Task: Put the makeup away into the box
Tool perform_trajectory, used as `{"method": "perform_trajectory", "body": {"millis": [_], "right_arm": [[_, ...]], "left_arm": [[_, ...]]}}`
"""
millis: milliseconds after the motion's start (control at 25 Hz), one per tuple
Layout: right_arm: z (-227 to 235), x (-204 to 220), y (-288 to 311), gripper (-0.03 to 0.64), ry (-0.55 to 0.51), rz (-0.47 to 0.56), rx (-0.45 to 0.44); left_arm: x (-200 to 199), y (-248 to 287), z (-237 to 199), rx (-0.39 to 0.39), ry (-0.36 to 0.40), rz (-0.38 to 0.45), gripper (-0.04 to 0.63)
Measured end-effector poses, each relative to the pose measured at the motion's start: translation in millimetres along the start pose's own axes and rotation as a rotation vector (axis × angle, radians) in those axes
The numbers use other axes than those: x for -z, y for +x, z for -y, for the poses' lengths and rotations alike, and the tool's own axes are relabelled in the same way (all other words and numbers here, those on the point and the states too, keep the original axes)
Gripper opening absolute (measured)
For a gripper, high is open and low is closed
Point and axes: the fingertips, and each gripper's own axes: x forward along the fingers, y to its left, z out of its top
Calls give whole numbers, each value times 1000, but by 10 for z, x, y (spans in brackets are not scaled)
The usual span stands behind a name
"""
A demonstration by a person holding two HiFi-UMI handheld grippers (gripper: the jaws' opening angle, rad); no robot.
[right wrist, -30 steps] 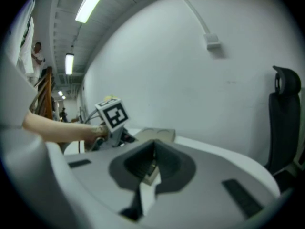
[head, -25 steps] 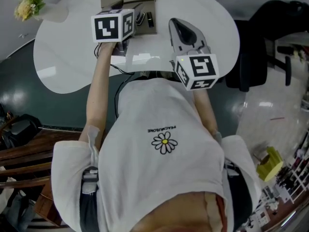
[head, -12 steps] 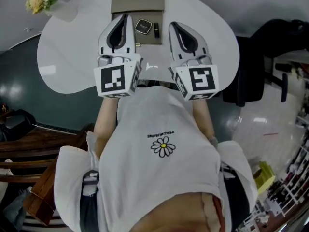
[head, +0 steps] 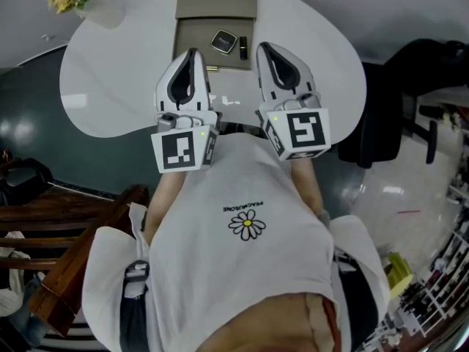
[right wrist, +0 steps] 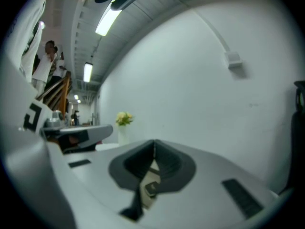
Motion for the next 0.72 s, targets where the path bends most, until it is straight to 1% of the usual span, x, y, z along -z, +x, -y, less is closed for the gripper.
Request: {"method": "perform_trajectory", "body": {"millis": [160, 320, 440, 720], "right_arm": [[-18, 77, -19, 31, 70, -4, -16], [20, 127, -50, 31, 42, -14, 9], [49, 126, -56, 31, 57, -13, 13], [63, 128, -58, 29, 50, -14, 18]], "left_arm": [[73, -40, 30, 5, -13, -22, 20], [97, -44, 59, 13, -11, -31, 19], [119, -39, 36, 8, -12, -35, 20], [130, -38, -25, -9, -18, -39, 19]]}}
